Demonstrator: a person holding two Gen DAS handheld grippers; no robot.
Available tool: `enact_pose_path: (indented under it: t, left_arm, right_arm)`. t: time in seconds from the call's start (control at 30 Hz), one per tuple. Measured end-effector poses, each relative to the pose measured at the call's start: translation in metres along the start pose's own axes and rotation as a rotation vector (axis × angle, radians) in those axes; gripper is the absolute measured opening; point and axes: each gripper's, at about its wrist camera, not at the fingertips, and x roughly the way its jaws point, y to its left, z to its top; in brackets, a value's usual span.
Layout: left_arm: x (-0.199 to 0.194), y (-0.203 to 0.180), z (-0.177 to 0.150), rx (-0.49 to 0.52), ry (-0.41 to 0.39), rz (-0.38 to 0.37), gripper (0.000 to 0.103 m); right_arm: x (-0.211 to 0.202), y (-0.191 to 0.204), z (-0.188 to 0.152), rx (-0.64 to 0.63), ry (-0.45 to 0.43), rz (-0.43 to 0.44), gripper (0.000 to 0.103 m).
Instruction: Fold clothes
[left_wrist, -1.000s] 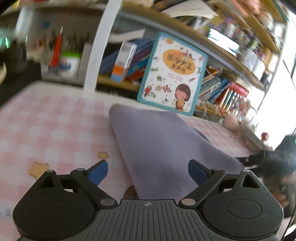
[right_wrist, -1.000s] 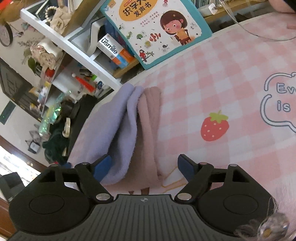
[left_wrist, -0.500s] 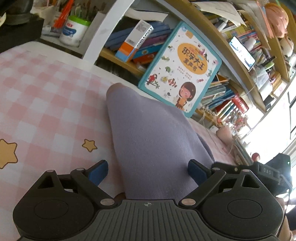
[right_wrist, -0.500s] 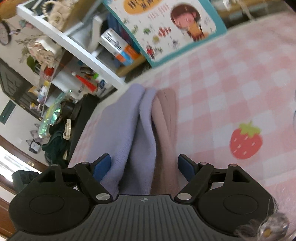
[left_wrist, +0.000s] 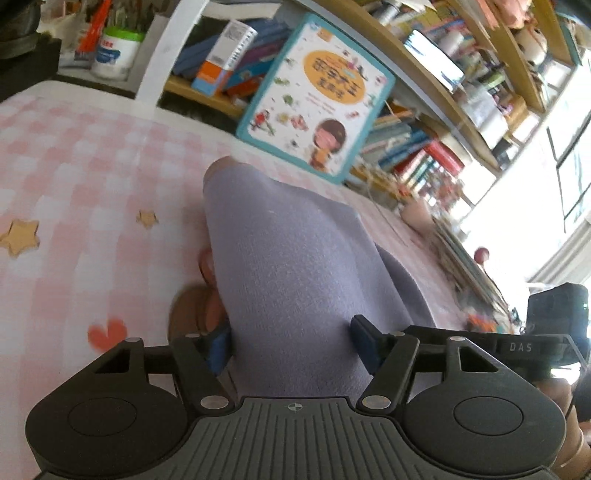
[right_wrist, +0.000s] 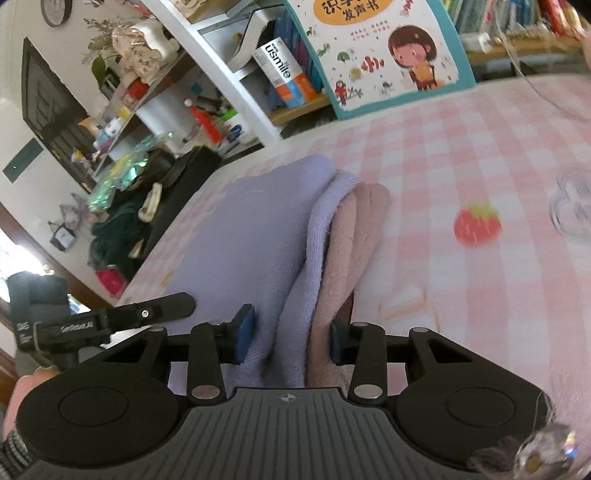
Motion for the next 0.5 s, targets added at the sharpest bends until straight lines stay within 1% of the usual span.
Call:
enact_pose_path:
  t: [0.07,0.13,0.2,0.23,0.3,0.4,0.5]
  left_arm:
    - [-0.009,-0.008,-0.009,0.022,0.019,-0.001,0.068]
    - [-0.015,-0.013,-0.017,0.048,0.045,0.003,0.070]
    - [-0.015,-0.012,-0.017,0.042,0.043,0.004,0.072]
    - [-0.015,-0.011,-0.017,0.039,0.041,0.004,0.072]
    - [-0.015,-0.010,-0.016,0.033,0.038,0.005,0.076]
    - [-0.015,-0.006,-0.015,0.016,0.036,0.000,0.077]
    - [-0.009,0.002,-0.018,-0.036,0.043,-0.034,0.079]
  right_arm:
    - [-0.012,0.005,-0.013,-0.003,0.019,0.014,0.037]
    - [-0.018,0.007,-0.025,-0.016,0.048,0.027,0.042]
    - [-0.022,0.001,-0.031,-0.005,0.061,0.044,0.047]
    - [-0.024,-0.003,-0.032,0.009,0.060,0.051,0.049]
    - [-0.027,-0.009,-0.031,0.042,0.048,0.061,0.056]
    - [-0.028,-0.014,-0.030,0.088,0.043,0.091,0.058]
    - [-0.021,-0.012,-0.032,0.071,0.064,0.100,0.057]
